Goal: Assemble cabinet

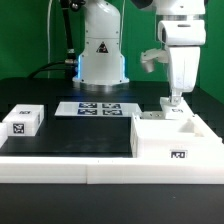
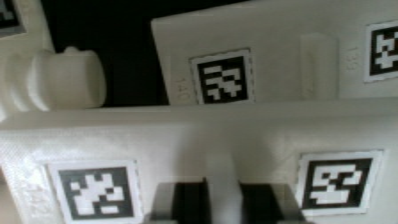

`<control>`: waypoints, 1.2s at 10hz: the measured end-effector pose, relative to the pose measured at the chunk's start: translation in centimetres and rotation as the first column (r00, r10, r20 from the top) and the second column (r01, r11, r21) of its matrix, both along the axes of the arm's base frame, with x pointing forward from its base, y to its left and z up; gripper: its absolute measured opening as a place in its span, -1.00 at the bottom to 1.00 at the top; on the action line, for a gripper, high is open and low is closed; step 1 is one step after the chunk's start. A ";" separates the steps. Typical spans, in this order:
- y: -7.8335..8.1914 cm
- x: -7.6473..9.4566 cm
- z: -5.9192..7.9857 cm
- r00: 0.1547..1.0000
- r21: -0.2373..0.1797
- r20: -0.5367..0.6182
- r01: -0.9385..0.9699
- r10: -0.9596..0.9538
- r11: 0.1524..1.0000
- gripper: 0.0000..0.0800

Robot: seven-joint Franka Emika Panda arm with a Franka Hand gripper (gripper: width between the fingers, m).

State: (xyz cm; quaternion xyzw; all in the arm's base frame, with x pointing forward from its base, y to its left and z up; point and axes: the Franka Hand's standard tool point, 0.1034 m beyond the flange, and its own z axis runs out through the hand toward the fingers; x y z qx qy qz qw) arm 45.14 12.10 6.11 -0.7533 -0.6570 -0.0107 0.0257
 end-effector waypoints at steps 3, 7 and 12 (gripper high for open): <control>0.0 0.2 0.2 1.000 -0.001 0.001 0.002 -0.002 1.000 -0.83; 0.0 0.1 0.0 1.000 0.000 -0.002 0.002 -0.002 1.000 -0.83; -0.2 2.6 -0.3 1.000 0.015 0.018 0.020 -0.021 1.000 -0.83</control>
Offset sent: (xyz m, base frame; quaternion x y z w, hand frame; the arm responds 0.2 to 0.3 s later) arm 0.0000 0.0000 0.0000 0.0000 0.0000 0.0000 1.0000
